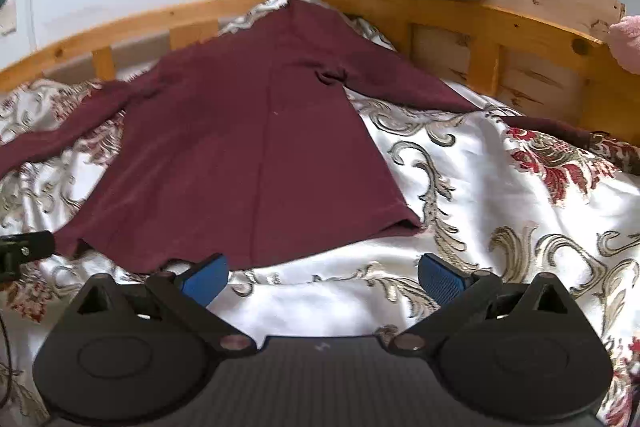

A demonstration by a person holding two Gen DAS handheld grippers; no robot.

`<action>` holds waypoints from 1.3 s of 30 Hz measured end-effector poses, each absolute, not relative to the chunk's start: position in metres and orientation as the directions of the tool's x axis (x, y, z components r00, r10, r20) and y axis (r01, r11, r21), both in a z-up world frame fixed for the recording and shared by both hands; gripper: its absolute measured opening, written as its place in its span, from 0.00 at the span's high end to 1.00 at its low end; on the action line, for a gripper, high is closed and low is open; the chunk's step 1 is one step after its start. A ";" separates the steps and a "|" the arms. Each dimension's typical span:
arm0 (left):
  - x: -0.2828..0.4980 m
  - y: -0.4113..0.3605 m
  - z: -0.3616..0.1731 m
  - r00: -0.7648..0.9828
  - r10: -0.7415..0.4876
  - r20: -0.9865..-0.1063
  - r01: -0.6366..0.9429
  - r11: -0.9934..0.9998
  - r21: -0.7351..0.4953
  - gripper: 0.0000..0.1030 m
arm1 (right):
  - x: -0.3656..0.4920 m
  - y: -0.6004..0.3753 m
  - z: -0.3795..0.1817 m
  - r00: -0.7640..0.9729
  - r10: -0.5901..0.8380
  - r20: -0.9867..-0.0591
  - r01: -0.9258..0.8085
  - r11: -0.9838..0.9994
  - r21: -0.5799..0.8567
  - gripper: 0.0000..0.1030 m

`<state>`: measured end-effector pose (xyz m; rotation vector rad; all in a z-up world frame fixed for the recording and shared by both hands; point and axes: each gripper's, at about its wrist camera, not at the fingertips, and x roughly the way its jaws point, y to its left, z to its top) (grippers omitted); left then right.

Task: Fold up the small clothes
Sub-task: 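Grasp the cuff of the sleeve nearest the right tool with the right tool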

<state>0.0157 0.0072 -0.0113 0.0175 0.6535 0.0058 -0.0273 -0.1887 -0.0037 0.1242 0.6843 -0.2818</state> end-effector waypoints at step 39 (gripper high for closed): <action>0.141 0.006 -0.044 0.830 -0.236 -0.506 0.179 0.971 -0.159 0.01 | 0.048 -0.459 0.000 0.555 -0.519 -0.650 0.832 0.358 0.425 0.43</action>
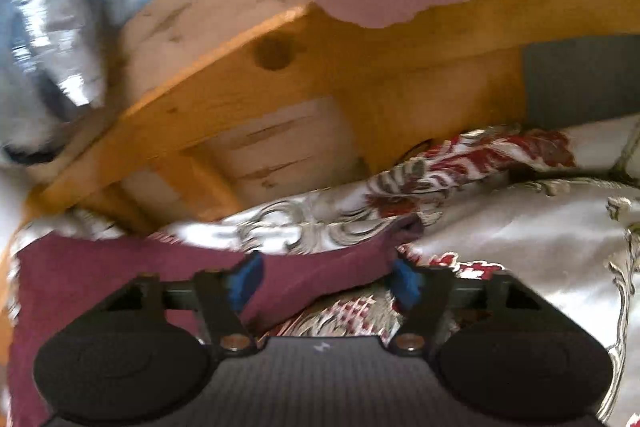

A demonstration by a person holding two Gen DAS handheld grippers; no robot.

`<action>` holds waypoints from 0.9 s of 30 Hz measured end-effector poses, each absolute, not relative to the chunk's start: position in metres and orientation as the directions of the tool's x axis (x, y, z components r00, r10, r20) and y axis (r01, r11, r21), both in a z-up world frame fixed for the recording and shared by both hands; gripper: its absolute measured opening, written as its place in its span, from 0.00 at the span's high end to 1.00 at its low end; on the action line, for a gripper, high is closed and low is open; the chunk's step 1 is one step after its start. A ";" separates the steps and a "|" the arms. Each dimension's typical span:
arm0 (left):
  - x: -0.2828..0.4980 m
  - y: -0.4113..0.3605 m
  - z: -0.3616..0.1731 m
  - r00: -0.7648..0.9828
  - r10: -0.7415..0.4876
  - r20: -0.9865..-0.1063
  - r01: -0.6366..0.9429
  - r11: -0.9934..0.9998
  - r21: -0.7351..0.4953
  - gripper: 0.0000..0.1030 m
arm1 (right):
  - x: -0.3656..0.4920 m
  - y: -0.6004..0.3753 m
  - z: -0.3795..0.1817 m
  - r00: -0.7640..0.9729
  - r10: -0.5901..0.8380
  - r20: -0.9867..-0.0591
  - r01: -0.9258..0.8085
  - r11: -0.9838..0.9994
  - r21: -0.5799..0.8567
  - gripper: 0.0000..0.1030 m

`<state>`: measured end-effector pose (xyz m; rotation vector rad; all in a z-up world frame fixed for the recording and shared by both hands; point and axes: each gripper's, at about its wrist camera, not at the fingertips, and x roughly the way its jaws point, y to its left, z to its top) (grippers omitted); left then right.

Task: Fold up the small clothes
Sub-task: 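Grasp the cuff of the sleeve nearest the right tool with the right tool, then carry the held sleeve across the body of the top and open the right tool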

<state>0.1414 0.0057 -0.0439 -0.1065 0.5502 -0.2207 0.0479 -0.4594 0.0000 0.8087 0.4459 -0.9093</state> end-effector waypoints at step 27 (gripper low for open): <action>0.170 0.088 -0.019 0.911 -0.084 -0.403 -0.058 0.943 -0.327 0.01 | 0.143 -0.173 0.024 0.968 0.102 -0.229 -0.176 0.926 -0.334 0.93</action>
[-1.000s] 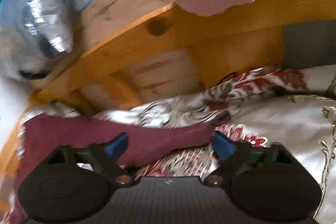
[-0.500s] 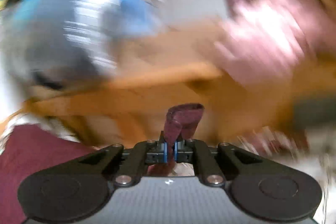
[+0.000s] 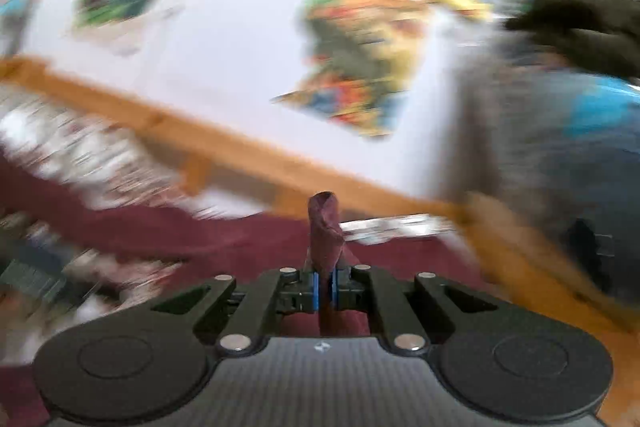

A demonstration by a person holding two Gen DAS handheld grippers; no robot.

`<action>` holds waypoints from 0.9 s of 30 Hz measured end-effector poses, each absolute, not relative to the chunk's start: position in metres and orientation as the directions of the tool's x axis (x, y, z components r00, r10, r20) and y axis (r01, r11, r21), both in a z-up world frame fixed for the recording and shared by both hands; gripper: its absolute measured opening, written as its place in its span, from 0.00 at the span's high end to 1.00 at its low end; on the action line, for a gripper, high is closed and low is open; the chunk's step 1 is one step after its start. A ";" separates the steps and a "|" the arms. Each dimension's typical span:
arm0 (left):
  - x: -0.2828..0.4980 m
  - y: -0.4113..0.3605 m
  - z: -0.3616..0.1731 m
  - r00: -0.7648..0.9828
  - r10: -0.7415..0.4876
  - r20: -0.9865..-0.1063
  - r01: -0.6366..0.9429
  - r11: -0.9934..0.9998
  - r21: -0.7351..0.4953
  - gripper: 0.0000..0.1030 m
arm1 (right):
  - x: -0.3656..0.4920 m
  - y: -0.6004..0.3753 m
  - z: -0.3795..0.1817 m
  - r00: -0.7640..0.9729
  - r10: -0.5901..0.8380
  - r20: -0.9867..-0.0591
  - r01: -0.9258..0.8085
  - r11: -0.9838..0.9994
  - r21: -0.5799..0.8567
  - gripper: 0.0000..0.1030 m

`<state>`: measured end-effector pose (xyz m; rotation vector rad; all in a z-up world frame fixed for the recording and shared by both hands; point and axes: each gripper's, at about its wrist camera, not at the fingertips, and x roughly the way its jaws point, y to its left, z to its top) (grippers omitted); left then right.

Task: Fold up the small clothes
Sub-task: 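Carry the held sleeve across the body of the top and open the right tool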

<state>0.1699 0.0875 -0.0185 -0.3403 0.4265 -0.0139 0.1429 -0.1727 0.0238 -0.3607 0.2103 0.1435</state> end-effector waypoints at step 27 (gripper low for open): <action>0.178 0.060 -0.038 0.871 -0.288 -0.397 0.180 0.940 -0.289 0.01 | 0.172 -0.277 -0.015 0.881 -0.072 -0.467 -0.007 0.986 -0.166 0.08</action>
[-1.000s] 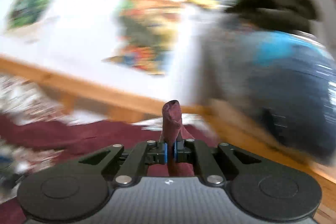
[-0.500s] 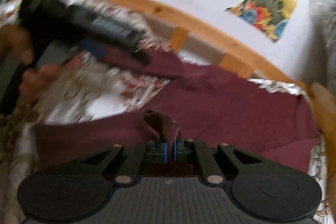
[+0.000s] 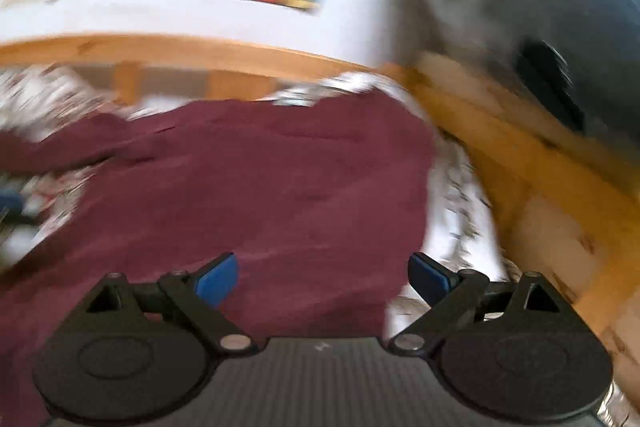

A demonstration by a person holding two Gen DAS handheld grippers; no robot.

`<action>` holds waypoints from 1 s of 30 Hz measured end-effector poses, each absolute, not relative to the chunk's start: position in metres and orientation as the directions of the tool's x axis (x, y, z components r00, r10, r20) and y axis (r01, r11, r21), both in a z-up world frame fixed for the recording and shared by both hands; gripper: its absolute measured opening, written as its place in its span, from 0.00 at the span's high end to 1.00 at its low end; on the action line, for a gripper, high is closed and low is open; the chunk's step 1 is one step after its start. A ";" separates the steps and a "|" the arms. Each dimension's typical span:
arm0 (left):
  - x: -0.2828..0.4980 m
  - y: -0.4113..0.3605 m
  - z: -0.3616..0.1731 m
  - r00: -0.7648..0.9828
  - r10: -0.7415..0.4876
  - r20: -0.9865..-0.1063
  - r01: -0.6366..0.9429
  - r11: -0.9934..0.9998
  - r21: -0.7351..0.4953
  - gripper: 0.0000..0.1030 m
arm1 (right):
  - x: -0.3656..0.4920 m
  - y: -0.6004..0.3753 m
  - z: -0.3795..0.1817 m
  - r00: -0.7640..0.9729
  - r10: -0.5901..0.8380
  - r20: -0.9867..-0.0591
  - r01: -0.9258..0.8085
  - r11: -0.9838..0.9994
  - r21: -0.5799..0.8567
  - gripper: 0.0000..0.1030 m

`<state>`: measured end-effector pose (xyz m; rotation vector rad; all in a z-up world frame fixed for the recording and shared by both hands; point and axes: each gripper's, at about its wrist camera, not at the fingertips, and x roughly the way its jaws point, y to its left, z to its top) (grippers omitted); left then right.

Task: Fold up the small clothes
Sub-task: 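Carry the held sleeve across the body of the top and open the right tool, then grasp the cuff of the other sleeve with the left tool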

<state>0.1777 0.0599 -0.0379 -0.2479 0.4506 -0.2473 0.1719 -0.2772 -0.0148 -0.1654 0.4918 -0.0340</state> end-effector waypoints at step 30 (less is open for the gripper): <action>0.186 0.032 -0.061 0.796 -0.219 -0.565 0.200 0.975 -0.095 0.01 | 0.252 -0.343 -0.052 0.783 -0.236 -0.576 0.232 0.969 -0.082 0.76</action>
